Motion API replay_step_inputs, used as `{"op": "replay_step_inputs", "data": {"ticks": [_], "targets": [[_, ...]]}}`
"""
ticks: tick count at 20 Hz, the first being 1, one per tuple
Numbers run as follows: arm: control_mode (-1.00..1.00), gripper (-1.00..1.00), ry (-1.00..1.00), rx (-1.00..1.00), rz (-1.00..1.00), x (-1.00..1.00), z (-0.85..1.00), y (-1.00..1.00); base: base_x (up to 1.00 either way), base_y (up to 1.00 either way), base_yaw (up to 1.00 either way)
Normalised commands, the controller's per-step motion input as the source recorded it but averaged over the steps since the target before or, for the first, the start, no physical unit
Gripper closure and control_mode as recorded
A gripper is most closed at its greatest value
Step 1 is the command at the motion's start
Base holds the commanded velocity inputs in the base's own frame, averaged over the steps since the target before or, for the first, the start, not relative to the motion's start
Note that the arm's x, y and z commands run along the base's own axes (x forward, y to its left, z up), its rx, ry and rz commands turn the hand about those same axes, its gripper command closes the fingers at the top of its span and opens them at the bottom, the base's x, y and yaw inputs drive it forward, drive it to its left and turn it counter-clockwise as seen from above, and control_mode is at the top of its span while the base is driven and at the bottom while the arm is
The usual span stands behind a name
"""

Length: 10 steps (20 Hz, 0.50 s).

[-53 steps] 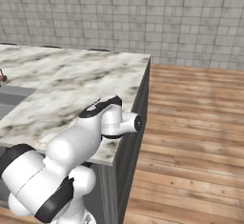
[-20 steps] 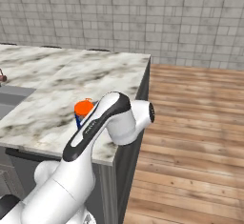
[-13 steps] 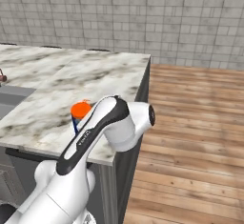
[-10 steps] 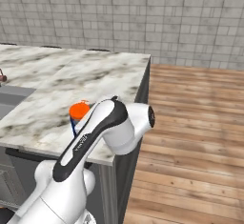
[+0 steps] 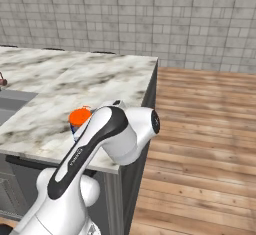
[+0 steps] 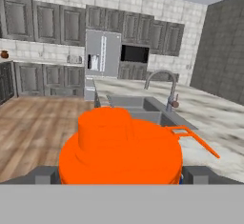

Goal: Pick the boxed drink, water bottle from the counter and place them in the open cabinet.

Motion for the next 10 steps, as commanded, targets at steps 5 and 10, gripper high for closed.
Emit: {"op": "replay_step_inputs", "data": {"ticks": [5,10], "targets": [[1.0,1.0,0.0,0.0,0.0,0.0,0.0,0.0,-0.12,-0.01,0.0],[1.0,1.0,0.0,0.0,0.0,0.0,0.0,0.0,-0.53,-0.12,-0.07]]}}
